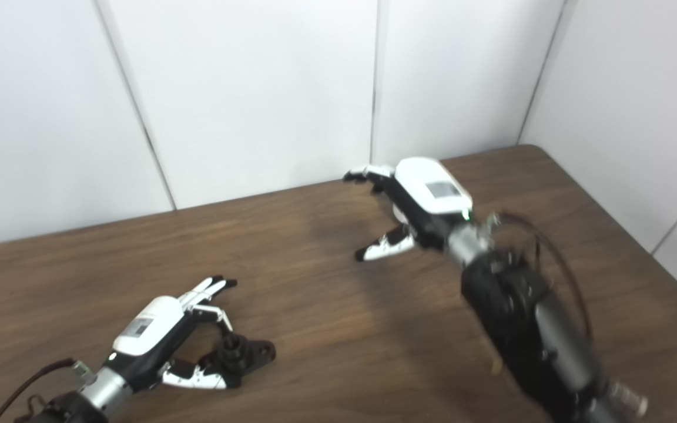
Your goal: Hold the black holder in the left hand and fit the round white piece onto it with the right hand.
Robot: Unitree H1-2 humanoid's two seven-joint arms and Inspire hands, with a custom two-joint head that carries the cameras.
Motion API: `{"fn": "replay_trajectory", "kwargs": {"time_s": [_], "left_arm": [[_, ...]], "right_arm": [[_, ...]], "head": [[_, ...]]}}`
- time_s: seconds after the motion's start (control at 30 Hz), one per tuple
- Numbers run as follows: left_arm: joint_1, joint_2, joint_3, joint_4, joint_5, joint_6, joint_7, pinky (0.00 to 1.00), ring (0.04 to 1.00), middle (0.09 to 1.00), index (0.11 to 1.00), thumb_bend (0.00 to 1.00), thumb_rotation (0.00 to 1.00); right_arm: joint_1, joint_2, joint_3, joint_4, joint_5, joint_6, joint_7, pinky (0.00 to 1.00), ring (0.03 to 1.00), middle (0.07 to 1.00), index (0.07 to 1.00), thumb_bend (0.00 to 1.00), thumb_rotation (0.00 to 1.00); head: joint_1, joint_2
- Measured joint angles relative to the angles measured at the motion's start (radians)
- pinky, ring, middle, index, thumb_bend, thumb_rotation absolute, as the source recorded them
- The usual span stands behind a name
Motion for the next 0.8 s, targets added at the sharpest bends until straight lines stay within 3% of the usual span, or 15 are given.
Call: {"fn": "replay_trajectory", "kwargs": {"time_s": [0.1, 0.3, 0.4, 0.5, 0.73, 0.8], "left_arm": [[-0.002, 0.002, -0.001, 0.016, 0.004, -0.028, 0.011, 0.86, 0.967, 0.935, 0.489, 0.52, 0.06], [-0.013, 0.003, -0.004, 0.050, 0.006, -0.073, 0.027, 0.85, 0.961, 0.934, 0.489, 0.52, 0.06], [-0.013, 0.004, -0.004, 0.067, 0.007, -0.097, 0.051, 0.82, 0.949, 0.924, 0.488, 0.52, 0.06], [-0.015, 0.004, -0.003, 0.076, 0.011, -0.114, 0.060, 0.85, 0.961, 0.923, 0.488, 0.52, 0.06], [-0.014, 0.003, -0.003, 0.098, 0.007, -0.136, 0.079, 0.87, 0.974, 0.933, 0.488, 0.52, 0.06], [-0.012, 0.003, -0.002, 0.098, 0.006, -0.136, 0.079, 0.89, 0.978, 0.936, 0.488, 0.52, 0.06]], "right_arm": [[-0.080, 0.003, 0.031, 0.062, -0.167, 0.034, 0.096, 0.89, 0.959, 0.991, 0.925, 0.94, 0.32], [-0.197, 0.004, 0.035, 0.209, -0.338, 0.047, 0.225, 0.92, 0.990, 1.000, 0.951, 0.99, 0.34], [-0.231, 0.004, 0.033, 0.258, -0.372, 0.054, 0.261, 0.97, 0.999, 1.000, 0.964, 1.00, 0.32], [-0.268, 0.004, 0.032, 0.337, -0.383, 0.062, 0.289, 0.98, 1.000, 1.000, 0.957, 0.99, 0.31], [-0.291, 0.004, 0.051, 0.483, -0.378, 0.062, 0.251, 0.97, 1.000, 1.000, 0.961, 1.00, 0.32], [-0.296, 0.004, 0.064, 0.509, -0.364, 0.062, 0.255, 0.99, 1.000, 1.000, 0.992, 1.00, 0.38]], "head": [[-0.043, -0.035], [-0.065, -0.069], [-0.071, -0.075], [-0.082, -0.081], [-0.094, -0.089], [-0.098, -0.092]]}}
